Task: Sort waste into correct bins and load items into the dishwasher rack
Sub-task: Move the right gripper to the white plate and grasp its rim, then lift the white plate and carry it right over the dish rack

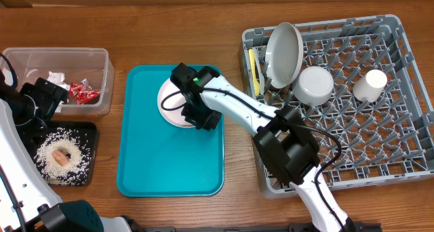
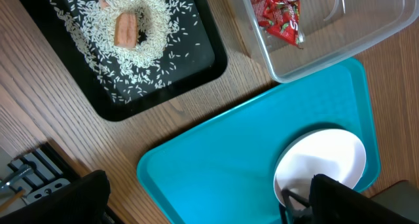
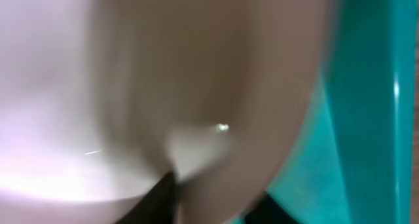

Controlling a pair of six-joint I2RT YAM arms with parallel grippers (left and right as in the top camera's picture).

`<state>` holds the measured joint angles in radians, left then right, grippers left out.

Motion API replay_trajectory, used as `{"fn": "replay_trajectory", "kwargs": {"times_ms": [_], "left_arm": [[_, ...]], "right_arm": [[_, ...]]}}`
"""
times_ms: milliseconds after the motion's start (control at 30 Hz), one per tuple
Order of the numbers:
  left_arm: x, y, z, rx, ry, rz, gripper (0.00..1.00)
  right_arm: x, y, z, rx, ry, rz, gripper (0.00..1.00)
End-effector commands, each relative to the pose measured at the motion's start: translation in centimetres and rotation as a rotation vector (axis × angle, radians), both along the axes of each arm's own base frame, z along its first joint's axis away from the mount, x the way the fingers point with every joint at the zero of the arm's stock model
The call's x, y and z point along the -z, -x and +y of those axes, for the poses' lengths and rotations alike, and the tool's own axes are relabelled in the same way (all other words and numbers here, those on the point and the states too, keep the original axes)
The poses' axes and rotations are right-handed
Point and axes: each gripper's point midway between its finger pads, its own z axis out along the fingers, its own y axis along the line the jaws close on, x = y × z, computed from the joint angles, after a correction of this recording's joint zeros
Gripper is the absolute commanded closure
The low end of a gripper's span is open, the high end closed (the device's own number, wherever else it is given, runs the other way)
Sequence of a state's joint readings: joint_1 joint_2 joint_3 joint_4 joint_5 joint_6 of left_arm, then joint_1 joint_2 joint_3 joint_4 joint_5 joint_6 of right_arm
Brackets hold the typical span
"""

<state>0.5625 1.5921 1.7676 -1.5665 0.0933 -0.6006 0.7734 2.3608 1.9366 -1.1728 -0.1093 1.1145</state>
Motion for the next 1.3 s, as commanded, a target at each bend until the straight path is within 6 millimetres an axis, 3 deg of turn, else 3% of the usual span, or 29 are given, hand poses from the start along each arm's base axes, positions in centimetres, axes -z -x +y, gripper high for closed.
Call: {"fn": "replay_trajectory", "kwargs": {"times_ms": [0,33,133,233,367,533,600,767,833,1067,1267], "left_arm": [[0.2,0.0,-0.3,-0.002,0.005,0.004,0.00],[0.2,0.0,-0.3,-0.002,0.005,0.004,0.00],[0.2,0.0,-0.3,-0.002,0.005,0.004,0.00],[0.2,0.0,-0.3,-0.002,0.005,0.004,0.00],[0.2,0.0,-0.2,-0.002,0.005,0.004,0.00],[0.2,0.0,-0.3,-0.002,0.005,0.004,0.00],[0.2,0.0,-0.3,-0.002,0.005,0.004,0.00],[0.2,0.0,-0.3,-0.002,0.005,0.004,0.00],[0.2,0.0,-0.3,-0.002,0.005,0.004,0.00],[0.2,0.0,-0.3,-0.002,0.005,0.004,0.00],[0.2,0.0,-0.3,-0.002,0.005,0.004,0.00]], "right_arm": [[-0.3,0.2,0.0,-0.010,-0.001,-0.006,0.90],[-0.4,0.1,-0.1,-0.023,-0.003,-0.009,0.96],[-1.0,-0.4,-0.6,-0.035,-0.003,-0.010,0.96],[-3.2,-1.3,-1.6,-0.051,-0.008,-0.017,0.96],[-7.7,-2.8,-3.2,-0.094,-0.011,-0.100,0.96],[-15.9,-3.8,-8.5,-0.075,0.089,-0.293,0.96],[-19.4,-3.3,-11.3,-0.047,0.136,-0.358,0.96],[-25.3,-1.0,-17.6,0.026,0.212,-0.436,0.96],[-26.7,0.1,-20.0,0.052,0.243,-0.439,0.96],[-29.8,2.0,-23.2,-0.079,0.236,-0.514,0.96],[-29.8,4.4,-28.4,-0.018,0.356,-0.530,0.96]]}}
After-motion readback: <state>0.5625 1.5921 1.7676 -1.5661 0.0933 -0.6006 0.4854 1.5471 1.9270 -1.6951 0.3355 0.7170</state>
